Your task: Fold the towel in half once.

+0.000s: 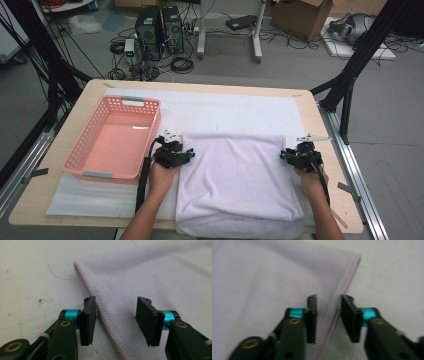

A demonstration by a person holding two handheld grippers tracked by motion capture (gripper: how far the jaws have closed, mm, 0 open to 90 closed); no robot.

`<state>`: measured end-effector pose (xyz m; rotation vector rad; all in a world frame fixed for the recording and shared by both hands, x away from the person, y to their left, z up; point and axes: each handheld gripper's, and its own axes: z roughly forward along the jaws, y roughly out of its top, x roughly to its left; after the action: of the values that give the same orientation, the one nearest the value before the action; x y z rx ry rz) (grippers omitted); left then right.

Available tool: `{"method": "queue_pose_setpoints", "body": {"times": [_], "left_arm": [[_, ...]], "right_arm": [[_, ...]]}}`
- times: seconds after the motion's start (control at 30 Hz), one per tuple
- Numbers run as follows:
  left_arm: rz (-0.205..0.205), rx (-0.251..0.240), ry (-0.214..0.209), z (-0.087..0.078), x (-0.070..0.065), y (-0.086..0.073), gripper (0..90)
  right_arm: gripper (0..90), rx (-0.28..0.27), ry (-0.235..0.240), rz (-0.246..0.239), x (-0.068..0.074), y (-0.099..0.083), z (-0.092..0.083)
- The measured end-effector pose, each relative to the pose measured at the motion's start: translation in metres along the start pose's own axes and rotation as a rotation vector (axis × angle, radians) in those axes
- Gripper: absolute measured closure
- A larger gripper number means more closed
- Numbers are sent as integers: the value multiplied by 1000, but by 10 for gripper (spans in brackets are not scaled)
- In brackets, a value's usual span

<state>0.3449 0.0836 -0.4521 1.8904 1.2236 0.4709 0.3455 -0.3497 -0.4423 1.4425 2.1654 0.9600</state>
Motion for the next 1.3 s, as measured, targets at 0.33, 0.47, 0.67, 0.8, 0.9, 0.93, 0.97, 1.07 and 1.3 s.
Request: {"method": "queue_pose_setpoints", "body": {"times": [0.33,0.47,0.67,0.8,0.9,0.93,0.97,1.07,1.3], "left_arm": [[-24,4,-62,2,-1,1,837],[-86,-37,-133,1,7,3,845],[-111,-90,-159,1,7,21,847],[-105,-115,-158,2,9,36,847],[-122,-131,-145,10,13,47,847],[-120,-132,-142,12,14,49,847],[-120,-132,-142,12,14,49,847],[-119,-161,-131,18,16,58,846],[-129,-199,-94,33,20,74,845]], "right_arm": [[860,-6,48,49,-1,-2,-1],[865,-21,54,65,-5,-4,-4],[868,-62,66,83,-14,-1,-13],[869,-90,41,67,-19,9,-16],[869,-128,29,84,-25,18,-18],[869,-134,24,83,-27,22,-19],[869,-139,21,87,-28,26,-20],[869,-165,5,80,-33,37,-19],[868,-186,-32,77,-42,55,-7]]}}
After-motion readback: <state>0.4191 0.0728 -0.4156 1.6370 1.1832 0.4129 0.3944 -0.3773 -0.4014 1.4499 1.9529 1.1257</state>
